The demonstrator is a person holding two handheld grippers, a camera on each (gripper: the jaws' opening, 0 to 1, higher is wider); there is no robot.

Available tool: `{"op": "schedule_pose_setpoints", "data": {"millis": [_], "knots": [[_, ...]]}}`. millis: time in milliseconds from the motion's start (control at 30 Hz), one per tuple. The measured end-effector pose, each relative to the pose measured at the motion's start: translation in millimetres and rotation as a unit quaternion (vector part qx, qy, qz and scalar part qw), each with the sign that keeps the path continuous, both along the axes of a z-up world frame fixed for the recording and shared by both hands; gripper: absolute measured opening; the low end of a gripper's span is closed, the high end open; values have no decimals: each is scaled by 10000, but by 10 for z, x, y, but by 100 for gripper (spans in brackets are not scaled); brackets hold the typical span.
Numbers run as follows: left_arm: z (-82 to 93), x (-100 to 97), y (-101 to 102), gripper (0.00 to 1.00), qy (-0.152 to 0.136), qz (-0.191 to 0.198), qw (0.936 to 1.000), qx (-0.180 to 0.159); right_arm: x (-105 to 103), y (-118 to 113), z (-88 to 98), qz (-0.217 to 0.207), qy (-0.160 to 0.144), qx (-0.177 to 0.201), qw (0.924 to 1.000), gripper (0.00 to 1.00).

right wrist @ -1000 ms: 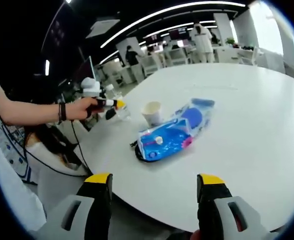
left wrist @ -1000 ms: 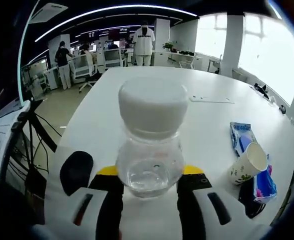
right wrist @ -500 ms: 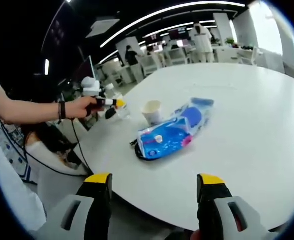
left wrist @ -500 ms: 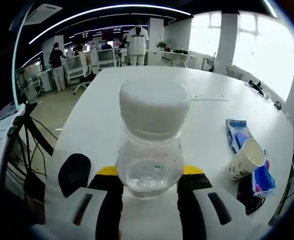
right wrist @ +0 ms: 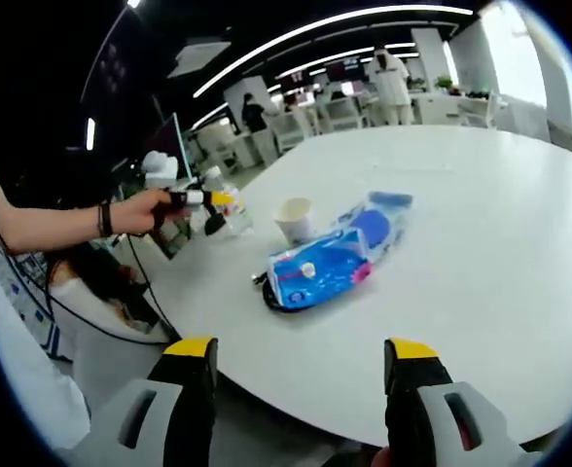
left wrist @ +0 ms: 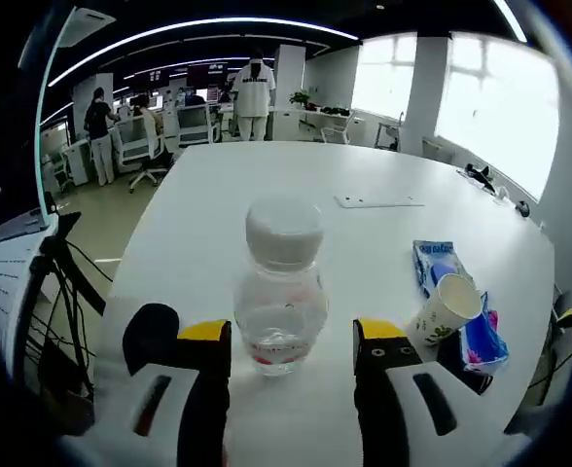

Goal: Arrange the tabletop items into an orderly group along one side of the table until the central work area is clear of visible clutter.

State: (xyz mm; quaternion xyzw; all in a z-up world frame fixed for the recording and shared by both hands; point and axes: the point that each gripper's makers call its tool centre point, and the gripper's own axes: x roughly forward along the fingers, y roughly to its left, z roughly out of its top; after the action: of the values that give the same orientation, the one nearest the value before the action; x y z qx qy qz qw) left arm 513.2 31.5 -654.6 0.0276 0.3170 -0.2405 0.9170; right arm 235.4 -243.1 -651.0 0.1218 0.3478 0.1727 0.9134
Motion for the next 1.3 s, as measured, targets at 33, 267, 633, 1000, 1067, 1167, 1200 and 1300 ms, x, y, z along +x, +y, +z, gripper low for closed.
{"op": "schedule_pose_setpoints", "data": {"millis": [33, 267, 633, 1000, 1067, 1167, 1200, 1300], "knots": [[17, -49, 31, 49, 1, 19, 10000, -18, 0, 1, 2, -3, -8, 4, 10000, 71], [16, -368, 239, 48, 77, 251, 9995, -156, -19, 30, -9, 23, -38, 49, 10000, 71], [-234, -949, 353, 45, 520, 643, 9957, -414, 23, 9, 48, 11, -141, 113, 9998, 71], [-478, -1478, 150, 45, 810, 125, 9965, -152, 21, -4, 72, -29, -203, 217, 9996, 71], [-497, -1571, 104, 45, 847, 34, 9963, -117, 11, -26, 68, -49, -206, 232, 9995, 70], [-537, -1685, 48, 44, 890, -97, 9960, -32, -12, -53, 60, -71, -200, 258, 9994, 70], [-551, -1740, 20, 44, 911, -173, 9957, 9, -24, -64, 56, -75, -194, 259, 9994, 70], [-585, -1812, -17, 44, 925, -298, 9952, 95, -49, -84, 51, -76, -181, 258, 9995, 70]]}}
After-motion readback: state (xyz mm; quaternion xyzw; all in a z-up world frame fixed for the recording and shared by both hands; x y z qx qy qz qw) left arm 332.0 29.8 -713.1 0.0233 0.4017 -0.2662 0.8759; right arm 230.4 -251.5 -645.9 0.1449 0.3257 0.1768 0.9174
